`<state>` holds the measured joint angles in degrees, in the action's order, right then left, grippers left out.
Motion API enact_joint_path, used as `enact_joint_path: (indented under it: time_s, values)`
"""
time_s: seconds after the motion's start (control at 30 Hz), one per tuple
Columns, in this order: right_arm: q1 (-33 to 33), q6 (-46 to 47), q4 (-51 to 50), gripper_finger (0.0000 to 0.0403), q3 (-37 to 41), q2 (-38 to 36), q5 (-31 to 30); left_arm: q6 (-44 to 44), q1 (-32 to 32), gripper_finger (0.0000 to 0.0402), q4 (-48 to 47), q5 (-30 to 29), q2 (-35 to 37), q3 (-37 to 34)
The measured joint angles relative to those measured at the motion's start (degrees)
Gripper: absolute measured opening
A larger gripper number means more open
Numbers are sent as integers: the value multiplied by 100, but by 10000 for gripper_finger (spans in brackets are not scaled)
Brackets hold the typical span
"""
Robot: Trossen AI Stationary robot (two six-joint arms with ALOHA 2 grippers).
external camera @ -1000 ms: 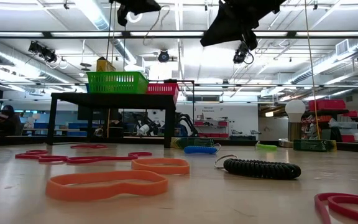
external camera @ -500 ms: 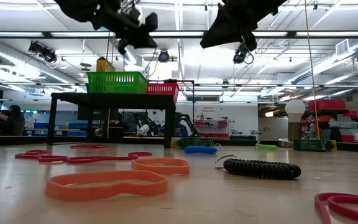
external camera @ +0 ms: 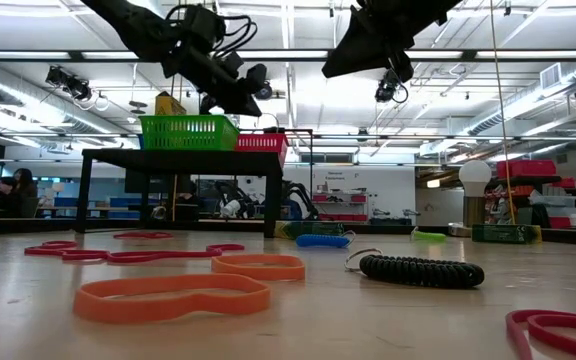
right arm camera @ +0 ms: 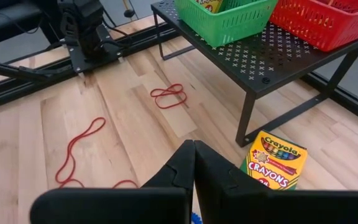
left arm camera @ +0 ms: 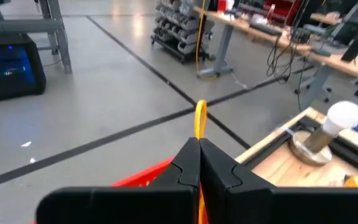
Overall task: Pick & Place Office Desk Supplies
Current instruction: Put the yellow rubber band into the red bin, then put the crayon box into the green bin
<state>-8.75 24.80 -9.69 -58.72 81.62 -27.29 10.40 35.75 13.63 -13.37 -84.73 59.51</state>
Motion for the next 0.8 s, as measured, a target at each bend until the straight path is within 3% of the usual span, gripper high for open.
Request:
enact_joint_path:
  time_s: [0.23, 0.53, 0.67, 0.8]
  values:
    - [0, -16, -2, 11, 0, 0, 0, -161, 3, 2, -1027, 10, 62, 162]
    - [19, -24, -2, 11, 0, 0, -104, -503, 133, 5, -3506, 160, 19, 1447]
    - [58, -43, -2, 11, 0, 0, -101, -519, 264, 35, -4389, 466, -198, 1824]
    - [96, -66, -2, 11, 0, 0, -98, -671, 256, 74, -4491, 483, -256, 1935]
